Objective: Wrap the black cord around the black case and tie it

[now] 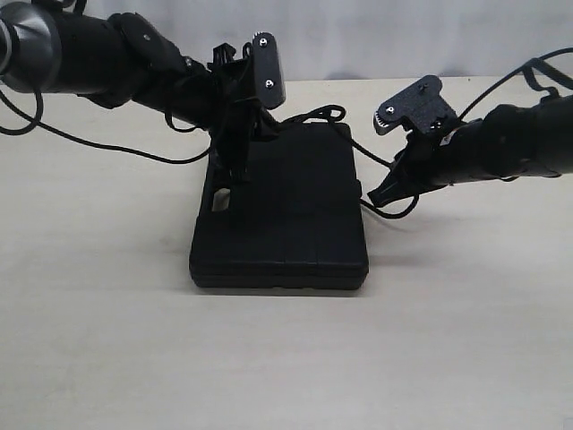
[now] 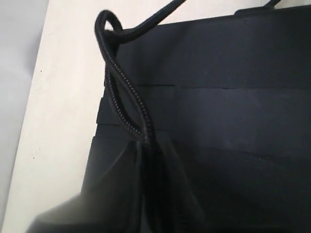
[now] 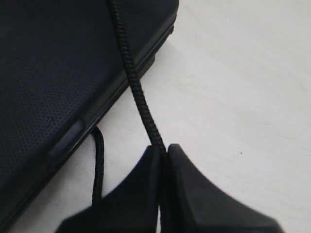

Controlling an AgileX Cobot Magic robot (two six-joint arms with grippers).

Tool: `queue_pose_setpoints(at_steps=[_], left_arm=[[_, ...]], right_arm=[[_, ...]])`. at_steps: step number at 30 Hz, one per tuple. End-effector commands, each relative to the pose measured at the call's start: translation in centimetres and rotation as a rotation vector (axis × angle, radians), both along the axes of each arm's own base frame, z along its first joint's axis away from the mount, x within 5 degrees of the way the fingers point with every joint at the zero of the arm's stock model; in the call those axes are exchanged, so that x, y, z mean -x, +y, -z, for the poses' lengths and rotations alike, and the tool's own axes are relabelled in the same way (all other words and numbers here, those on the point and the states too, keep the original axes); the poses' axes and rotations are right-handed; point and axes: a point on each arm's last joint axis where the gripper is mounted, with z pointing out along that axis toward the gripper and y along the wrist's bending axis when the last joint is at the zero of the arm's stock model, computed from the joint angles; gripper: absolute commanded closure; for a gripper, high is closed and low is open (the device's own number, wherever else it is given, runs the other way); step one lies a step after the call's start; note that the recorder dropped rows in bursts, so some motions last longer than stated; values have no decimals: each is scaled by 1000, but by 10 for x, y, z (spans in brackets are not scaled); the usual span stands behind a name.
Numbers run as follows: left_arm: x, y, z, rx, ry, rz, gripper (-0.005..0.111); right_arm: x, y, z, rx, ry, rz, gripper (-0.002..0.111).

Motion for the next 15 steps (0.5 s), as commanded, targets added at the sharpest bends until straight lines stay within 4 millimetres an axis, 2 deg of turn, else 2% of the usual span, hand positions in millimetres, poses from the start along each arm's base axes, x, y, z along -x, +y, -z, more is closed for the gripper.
queue_pose_setpoints(at_steps=[1,3,10,15], left_arm=[[5,0,-1,2,42,32,72],[7,0,1,-28,40,65,68],[8,0,3,-42,35,85,68],[9,-8,-2,65,45,80,67]], right_arm=[[0,-1,0,-1,-10,5,104],[0,-1,0,-3,-9,7,104],[0,-1,0,-8,-8,13,104],[0,-1,0,-8,-6,13,104]])
